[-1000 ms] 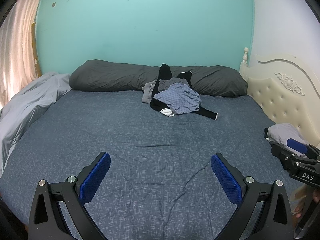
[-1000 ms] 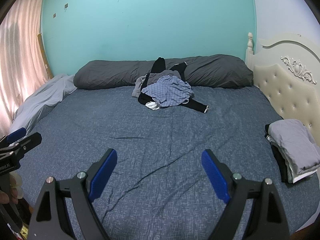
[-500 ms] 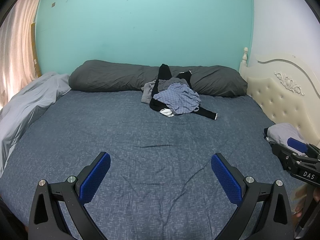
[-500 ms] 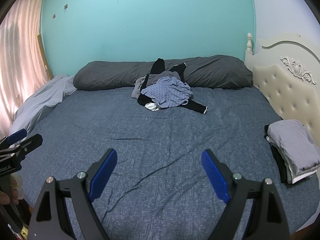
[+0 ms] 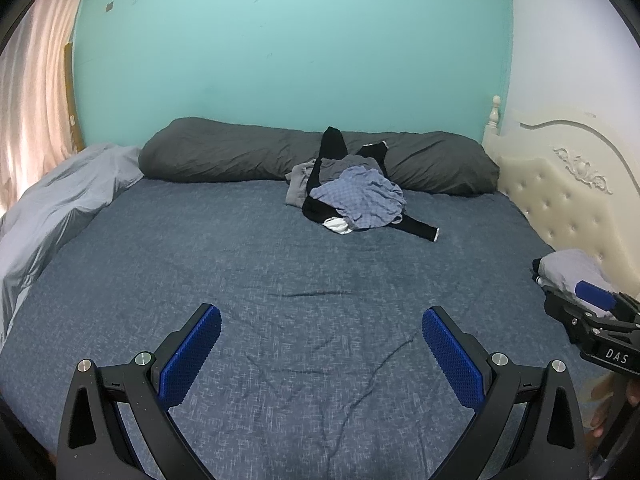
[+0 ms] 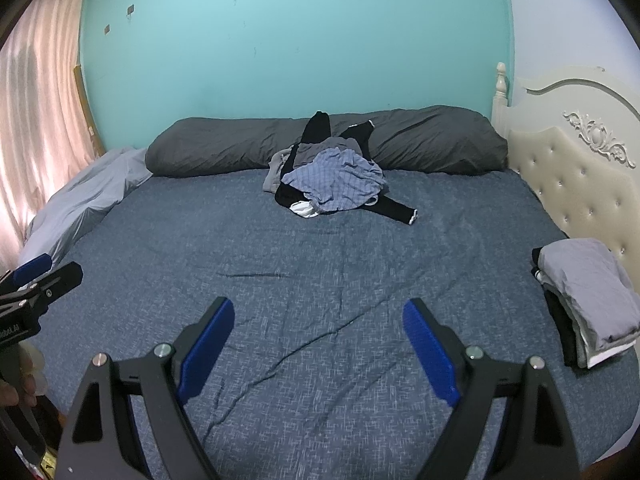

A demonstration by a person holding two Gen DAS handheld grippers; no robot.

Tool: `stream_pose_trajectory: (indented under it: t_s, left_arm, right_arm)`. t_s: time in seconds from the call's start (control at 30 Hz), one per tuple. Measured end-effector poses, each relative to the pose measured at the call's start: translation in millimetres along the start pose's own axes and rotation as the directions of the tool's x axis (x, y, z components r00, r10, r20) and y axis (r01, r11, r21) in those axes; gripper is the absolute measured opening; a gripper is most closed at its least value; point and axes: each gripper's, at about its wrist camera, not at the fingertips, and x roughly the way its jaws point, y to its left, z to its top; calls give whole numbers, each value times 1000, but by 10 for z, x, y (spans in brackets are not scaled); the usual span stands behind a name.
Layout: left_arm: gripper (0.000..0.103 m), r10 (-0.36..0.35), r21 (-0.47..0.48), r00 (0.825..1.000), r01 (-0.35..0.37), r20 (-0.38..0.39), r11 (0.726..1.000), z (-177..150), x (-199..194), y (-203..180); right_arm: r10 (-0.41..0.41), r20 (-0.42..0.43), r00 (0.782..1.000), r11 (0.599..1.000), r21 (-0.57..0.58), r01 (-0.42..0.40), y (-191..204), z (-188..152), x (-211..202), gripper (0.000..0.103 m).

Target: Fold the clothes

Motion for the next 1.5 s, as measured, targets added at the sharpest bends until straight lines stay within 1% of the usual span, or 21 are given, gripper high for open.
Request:
stream_pose_trajectory:
  t_s: [0.13,0.23,0.27,0.4,0.53,0.73,0.97,1.1,1.27,1.37,1.5]
  left_arm:
    - [103,12,9,1000,-12,1,1000,34,158,20]
    - [103,5,-11,1000,-5,-10,1000,61,343,82]
    - [103,0,-19,1000,0,-14,1000,66,410,109]
    - [103,19,-7,1000,-19,-7,1000,63,667,149]
    - [103,21,-21,999,-22,-34,1000,60,1092,249]
    - [103,8,-87,997,-16,-83,996,62,1774,476]
    - [103,30,-100,994,-41,-109,994,163,2583,664]
    - [103,28,-117,992,-42,-120,992,189,2980,741]
    - [103,24,-139,989,-45,-149,989,170,3426,799]
    - [103,16,-152,988,-40,-156,988,153,3652,830]
    - [103,3,-181,983,-37,-183,983,92,3895,907]
  right_arm:
    - [1,-14,1000,1000,0,-1,-10,-5,124,87]
    - [3,-24,1000,1000,0,-3,-24,6,277,87]
    - [3,-27,1000,1000,-2,-3,-31,11,343,87]
    - [2,-42,999,1000,-6,-3,-58,38,632,87]
    - [9,-63,998,1000,-8,-9,-65,101,985,87]
    - [18,-88,996,1000,-24,-20,-93,229,1613,87]
    - [28,-102,994,999,-31,-31,-164,478,2451,87]
    - [33,-116,993,998,-43,-38,-173,599,2917,87]
    - [41,-133,990,997,-58,-49,-184,751,3500,87]
    - [82,-160,984,995,-49,-91,-200,852,3869,87]
    - [89,-171,981,990,-91,-106,-161,987,4318,87]
